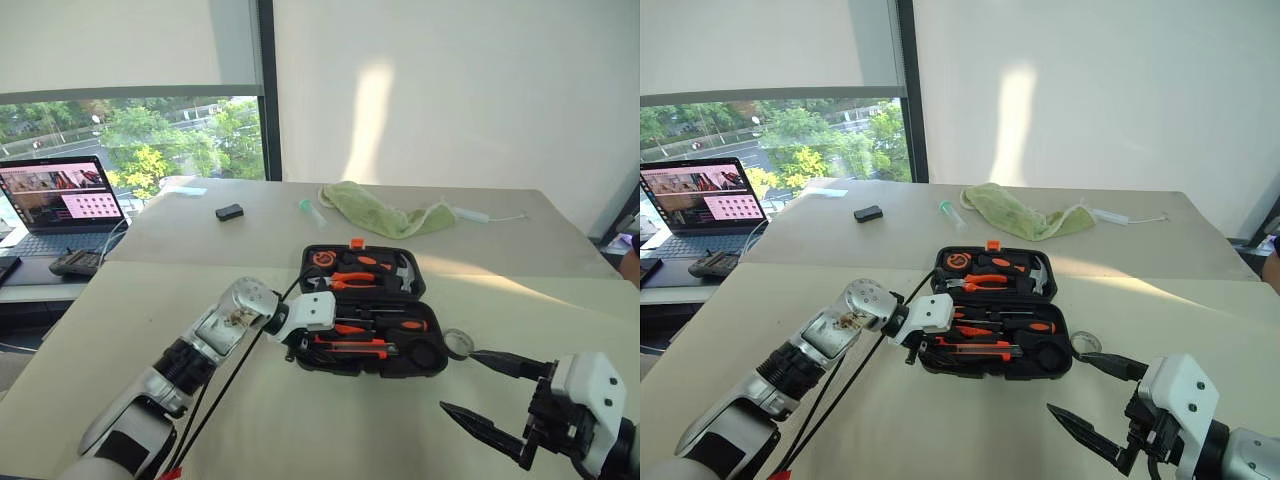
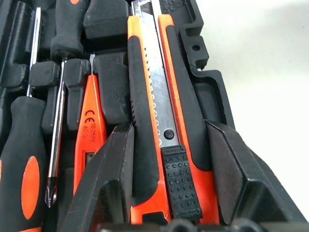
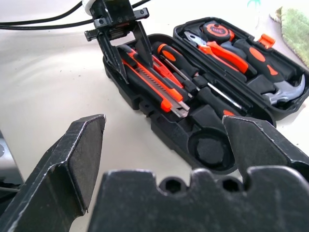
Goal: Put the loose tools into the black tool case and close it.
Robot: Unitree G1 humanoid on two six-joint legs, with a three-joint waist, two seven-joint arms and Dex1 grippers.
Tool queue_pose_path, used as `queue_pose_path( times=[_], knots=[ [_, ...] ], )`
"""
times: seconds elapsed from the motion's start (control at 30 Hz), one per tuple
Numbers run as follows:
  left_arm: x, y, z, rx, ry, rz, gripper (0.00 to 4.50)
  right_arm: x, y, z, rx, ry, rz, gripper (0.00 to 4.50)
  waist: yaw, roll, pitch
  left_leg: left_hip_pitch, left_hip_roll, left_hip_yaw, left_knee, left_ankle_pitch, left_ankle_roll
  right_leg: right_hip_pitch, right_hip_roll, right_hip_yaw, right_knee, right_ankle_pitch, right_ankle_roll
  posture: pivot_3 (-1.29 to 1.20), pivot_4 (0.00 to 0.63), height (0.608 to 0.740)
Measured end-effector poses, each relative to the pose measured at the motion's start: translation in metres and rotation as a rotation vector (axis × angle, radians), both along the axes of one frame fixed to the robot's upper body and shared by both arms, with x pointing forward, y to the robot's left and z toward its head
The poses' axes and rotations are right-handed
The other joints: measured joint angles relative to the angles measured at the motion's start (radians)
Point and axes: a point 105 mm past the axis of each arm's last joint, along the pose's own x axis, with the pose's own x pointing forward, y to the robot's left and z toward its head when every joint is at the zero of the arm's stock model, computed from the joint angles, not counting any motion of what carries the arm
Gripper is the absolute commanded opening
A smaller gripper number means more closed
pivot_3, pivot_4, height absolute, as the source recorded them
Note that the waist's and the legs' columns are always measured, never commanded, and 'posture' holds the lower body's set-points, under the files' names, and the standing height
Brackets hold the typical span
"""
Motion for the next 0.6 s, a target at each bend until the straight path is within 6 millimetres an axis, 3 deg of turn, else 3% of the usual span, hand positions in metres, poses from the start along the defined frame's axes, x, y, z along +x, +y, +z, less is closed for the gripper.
queue_pose_path(
  times=[0.07,0.1,0.2,0.23,0.3,0.47,0.6],
  knots=[
    [0.0,0.0,0.0,0.002,0.01,0.003,2.73,0.001,0.0,0.001,-0.004,-0.006,0.003,4.5,-0.001,0.0,0.0,0.0,0.0,0.0,0.0,0.0,0.0,0.0,0.0,0.0,0.0,0.0,0.0,0.0,0.15,0.74],
    [-0.001,0.0,0.0,0.004,0.016,0.0,2.81,0.001,0.0,0.002,-0.006,-0.008,0.006,4.5,-0.002,0.0,0.0,0.0,0.0,0.0,0.0,0.0,0.0,0.0,0.0,0.0,0.0,0.0,0.001,0.0,0.15,0.74],
    [0.004,0.002,0.002,-0.016,0.013,0.029,3.9,0.002,-0.001,0.001,-0.008,-0.004,0.009,4.5,-0.003,0.0,0.0,0.0,0.0,0.0,0.0,0.0,0.0,0.0,0.0,0.0,0.0,0.0,0.001,0.0,0.15,0.74],
    [0.006,0.003,0.004,-0.023,0.007,0.037,4.15,0.002,-0.001,0.001,-0.008,-0.003,0.008,4.5,-0.003,0.0,0.0,0.0,0.0,0.0,0.0,0.0,0.0,0.0,0.0,0.0,0.0,0.0,0.001,0.0,0.15,0.74],
    [0.009,0.0,0.013,-0.09,0.003,0.054,4.15,0.002,-0.002,0.001,-0.007,-0.001,0.005,4.5,-0.002,0.0,0.0,-0.001,0.0,0.0,0.0,0.0,0.0,0.0,0.0,0.0,0.0,0.0,0.001,0.0,0.15,0.74],
    [0.013,-0.004,0.041,-0.309,0.067,0.127,2.46,0.003,-0.001,0.001,-0.013,-0.008,0.004,4.5,0.005,0.0,0.0,-0.001,0.0,0.0,0.001,0.0,0.0,0.0,-0.001,0.0,0.0,0.0,0.002,0.0,0.15,0.74],
    [0.002,-0.007,0.02,-0.369,0.131,0.172,0.96,0.007,-0.002,0.0,-0.011,-0.011,0.002,4.5,0.006,0.0,0.0,-0.001,-0.001,0.0,0.001,0.0,0.0,0.0,-0.001,0.0,0.0,-0.001,0.002,0.0,0.15,0.74]
  ],
)
